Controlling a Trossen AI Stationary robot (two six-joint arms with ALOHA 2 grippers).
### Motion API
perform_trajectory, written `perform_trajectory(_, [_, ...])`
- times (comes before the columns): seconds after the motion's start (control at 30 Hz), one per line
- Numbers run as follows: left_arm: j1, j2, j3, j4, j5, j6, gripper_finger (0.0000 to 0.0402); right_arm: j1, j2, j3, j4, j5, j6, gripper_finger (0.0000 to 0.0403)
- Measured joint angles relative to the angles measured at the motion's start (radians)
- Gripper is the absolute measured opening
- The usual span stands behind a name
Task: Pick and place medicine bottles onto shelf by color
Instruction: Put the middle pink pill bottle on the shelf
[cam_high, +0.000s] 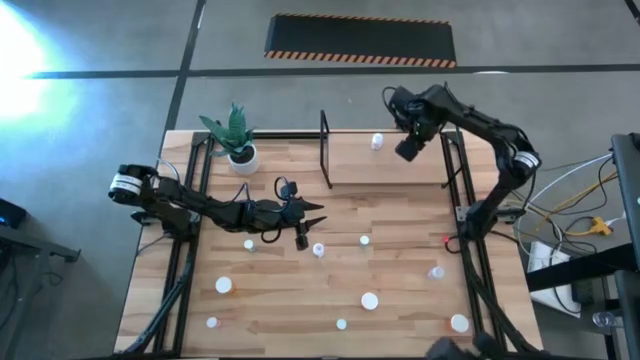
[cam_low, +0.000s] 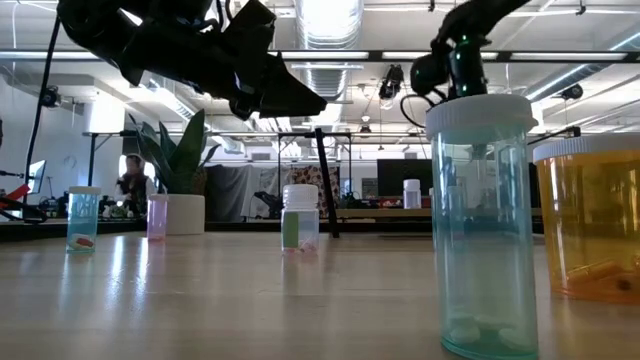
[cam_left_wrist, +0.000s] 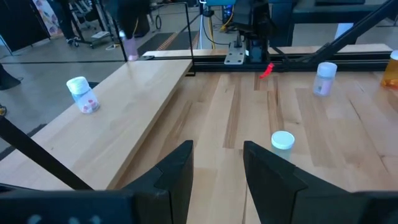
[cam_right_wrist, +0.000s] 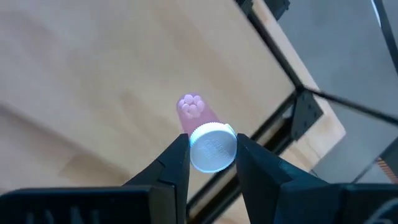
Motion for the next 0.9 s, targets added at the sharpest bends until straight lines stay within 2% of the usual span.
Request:
perform_trajectory(0.4, [0.000, 0.000, -0.001, 0.000, -0.001, -0.001, 0.0123, -0.126, 0.117, -0.003, 0.078, -0.002, -0.108, 0.0104])
perform_trajectory(0.6, [0.000, 0.000, -0.001, 0.000, -0.001, -0.001, 0.0123, -0.138, 0.129, -0.003, 0.132, -0.002, -0.114, 0.0128])
perform_trajectory(0.9, [0.000, 0.000, -0.002, 0.000, 0.008, -0.002, 0.0123, -0.138, 0.122, -0.003, 0.160, 0.007, -0.123, 0.0138])
